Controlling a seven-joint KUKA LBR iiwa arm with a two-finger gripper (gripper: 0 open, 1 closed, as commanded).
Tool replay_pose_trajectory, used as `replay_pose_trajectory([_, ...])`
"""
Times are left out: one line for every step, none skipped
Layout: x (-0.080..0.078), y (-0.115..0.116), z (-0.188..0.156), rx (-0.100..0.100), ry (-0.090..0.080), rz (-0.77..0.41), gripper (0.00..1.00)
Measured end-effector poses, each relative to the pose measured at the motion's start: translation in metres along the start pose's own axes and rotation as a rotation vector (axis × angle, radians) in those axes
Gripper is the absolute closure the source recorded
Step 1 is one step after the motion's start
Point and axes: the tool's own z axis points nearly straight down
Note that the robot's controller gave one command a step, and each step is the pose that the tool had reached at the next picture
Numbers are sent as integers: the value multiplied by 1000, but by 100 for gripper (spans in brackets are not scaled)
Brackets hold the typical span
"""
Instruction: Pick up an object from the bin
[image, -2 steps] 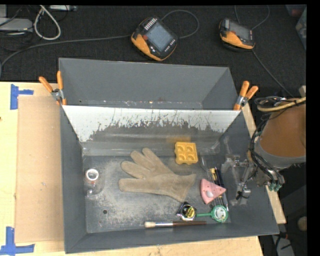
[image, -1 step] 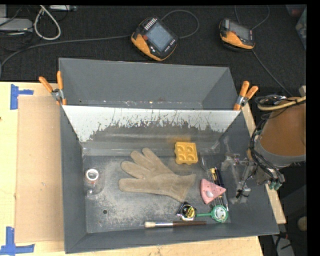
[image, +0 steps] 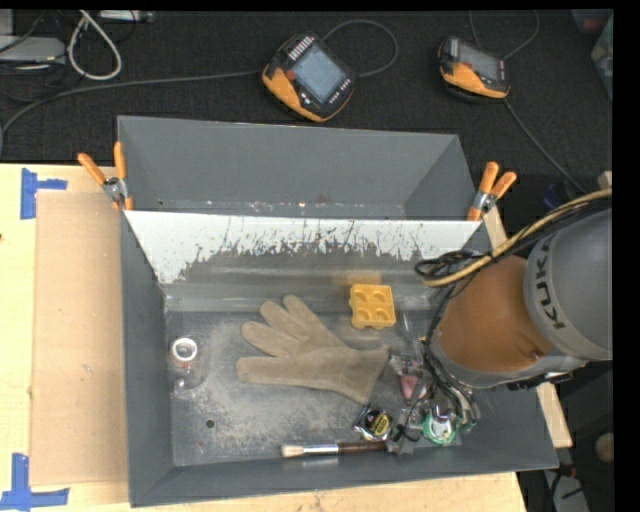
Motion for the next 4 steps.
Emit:
replay_pose_trajectory([-133, -24, -53, 7, -9, -30, 0])
replay_pose_trajectory([9, 11, -32, 1, 12, -12, 0])
replay_pose_trajectory([-113, -7, -9, 7, -6, 140, 0])
replay_pose_trajectory([-116, 14, -8, -1, 0, -196, 100])
